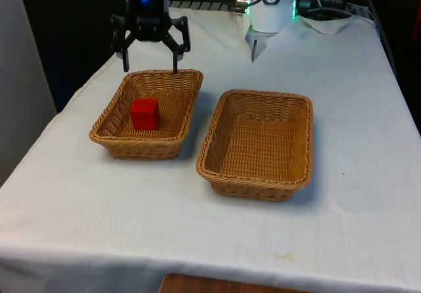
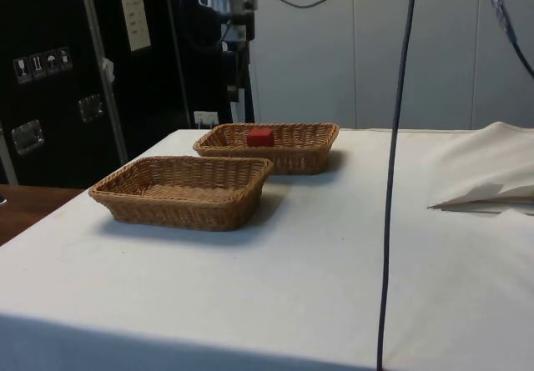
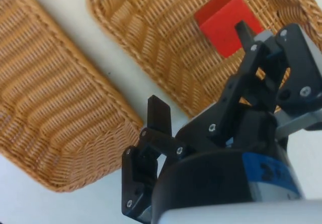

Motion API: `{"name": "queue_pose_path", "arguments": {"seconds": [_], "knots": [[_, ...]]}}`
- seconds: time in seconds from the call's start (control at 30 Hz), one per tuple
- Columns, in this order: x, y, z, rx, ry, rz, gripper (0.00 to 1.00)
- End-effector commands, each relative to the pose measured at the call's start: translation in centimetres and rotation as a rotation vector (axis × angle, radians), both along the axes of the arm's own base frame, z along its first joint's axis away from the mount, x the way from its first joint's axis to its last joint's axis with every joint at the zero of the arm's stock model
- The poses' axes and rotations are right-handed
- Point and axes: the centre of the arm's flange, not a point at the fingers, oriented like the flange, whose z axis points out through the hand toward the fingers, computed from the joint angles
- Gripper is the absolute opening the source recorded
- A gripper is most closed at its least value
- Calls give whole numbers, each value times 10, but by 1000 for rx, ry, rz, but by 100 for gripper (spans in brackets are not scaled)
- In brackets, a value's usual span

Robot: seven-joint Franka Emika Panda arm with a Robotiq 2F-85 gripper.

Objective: Pick up the red cube and place it into the right basket.

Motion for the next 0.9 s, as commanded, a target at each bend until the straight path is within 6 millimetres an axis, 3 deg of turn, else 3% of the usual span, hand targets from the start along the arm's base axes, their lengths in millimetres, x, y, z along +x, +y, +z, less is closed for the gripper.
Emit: {"name": "queue_pose_path", "arguments": {"seconds": [0.0,0.17,0.43,0.87], "knots": [[0,6,6,-7,-1,7,100],[3,12,12,0,-11,20,100],[9,41,33,-5,-36,61,100],[16,82,37,4,-39,94,100]]}}
